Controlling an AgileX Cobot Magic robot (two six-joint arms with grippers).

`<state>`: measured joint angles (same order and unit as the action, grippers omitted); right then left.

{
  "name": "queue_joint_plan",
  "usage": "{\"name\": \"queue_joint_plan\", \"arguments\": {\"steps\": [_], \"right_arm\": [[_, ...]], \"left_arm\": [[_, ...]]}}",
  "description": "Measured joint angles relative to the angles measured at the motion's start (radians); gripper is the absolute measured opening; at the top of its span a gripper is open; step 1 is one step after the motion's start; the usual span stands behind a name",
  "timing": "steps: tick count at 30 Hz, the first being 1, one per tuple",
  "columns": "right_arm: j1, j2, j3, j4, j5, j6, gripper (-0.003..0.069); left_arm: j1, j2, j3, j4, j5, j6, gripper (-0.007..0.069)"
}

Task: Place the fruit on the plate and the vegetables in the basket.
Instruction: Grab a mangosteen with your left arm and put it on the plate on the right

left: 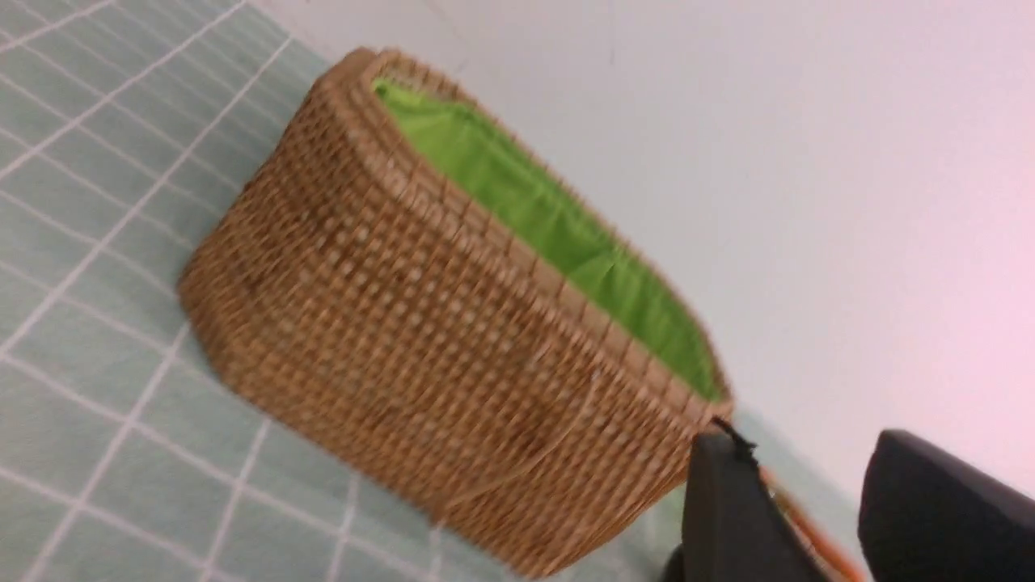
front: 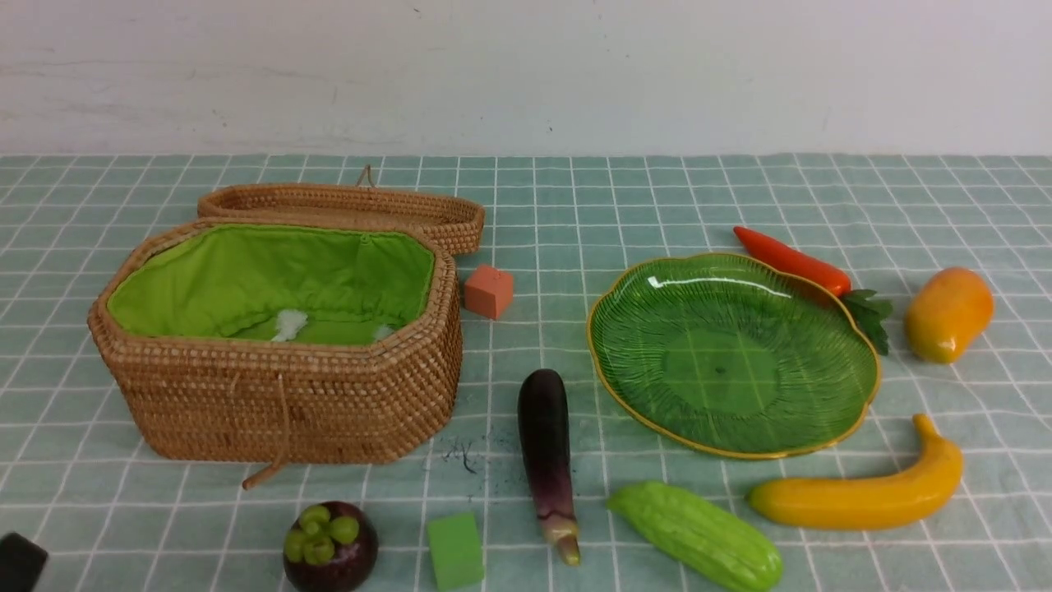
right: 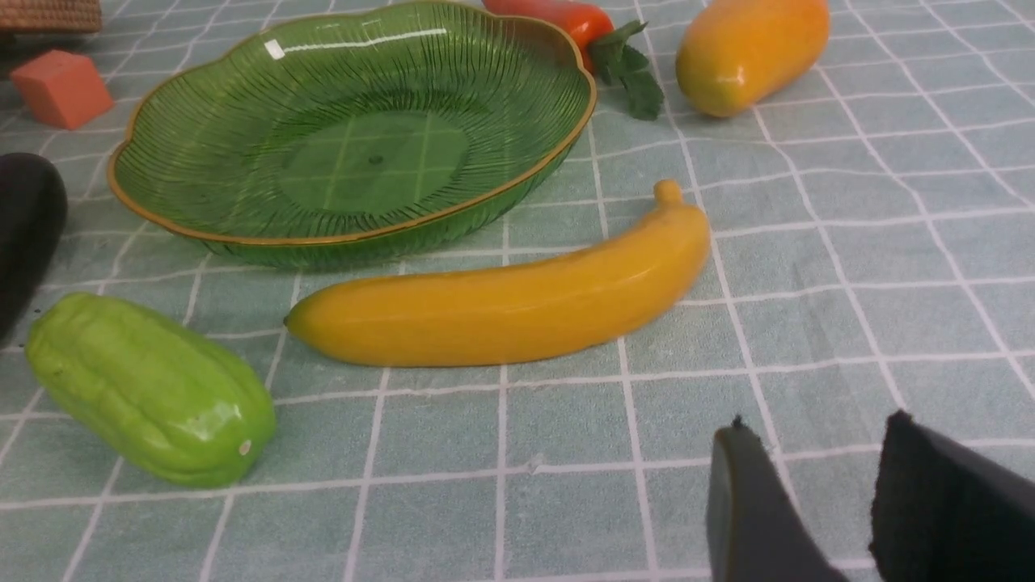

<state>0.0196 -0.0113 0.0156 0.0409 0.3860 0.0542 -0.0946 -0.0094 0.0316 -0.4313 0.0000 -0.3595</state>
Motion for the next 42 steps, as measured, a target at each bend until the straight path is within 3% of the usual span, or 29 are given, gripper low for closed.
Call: {"name": "queue_joint_plan", "arguments": {"steps": [3,6,7,10,14,18,22,25,31,34,38,42], "right_arm": [[0.000,0.000,0.000,0.000,0.000,0.000,0.0240],[0.000,0.000,0.000,0.000,0.000,0.000,0.0240],[0.000,0.000,0.000,0.000,0.000,0.000,0.0240],[0.000,0.000,0.000,0.000,0.000,0.000,0.0240],[0.000,0.000,0.004,0.004,-0.031,0.007,0.0240],[0.000,0.000,0.011,0.150,-0.120,0.120,0.0241],[0.000,0.000,0.011,0.386,-0.241,0.278,0.0241],[0.001,0.000,0.008,0.456,-0.250,0.301,0.0241],[0.059,0.029,-0.188,0.476,0.059,0.224,0.0241],[0.130,0.157,-0.467,0.464,0.348,0.040,0.0241],[0.183,0.293,-0.736,0.461,0.618,-0.155,0.0241],[0.197,0.359,-0.899,0.463,0.774,-0.276,0.0241]], "left_arm": [[0.000,0.000,0.000,-0.111,-0.041,-0.022,0.0227],[0.000,0.000,0.000,-0.143,-0.039,-0.015,0.0190],[0.000,0.000,-0.001,-0.155,-0.010,-0.007,0.0122],[0.000,0.023,-0.034,-0.156,0.076,0.000,0.0011],[0.000,0.135,-0.167,-0.131,0.238,0.088,-0.0013],[0.000,0.263,-0.324,-0.102,0.458,0.215,-0.0013],[0.000,0.458,-0.473,-0.063,0.726,0.360,-0.0013],[0.000,0.566,-0.526,-0.042,0.815,0.414,-0.0013],[-0.006,0.746,-0.595,-0.023,0.878,0.467,-0.0013],[-0.097,0.870,-0.664,0.043,0.883,0.479,-0.0013],[-0.214,1.001,-0.724,0.177,0.887,0.413,-0.0013],[-0.293,1.149,-0.786,0.297,0.863,0.366,-0.0013]]}}
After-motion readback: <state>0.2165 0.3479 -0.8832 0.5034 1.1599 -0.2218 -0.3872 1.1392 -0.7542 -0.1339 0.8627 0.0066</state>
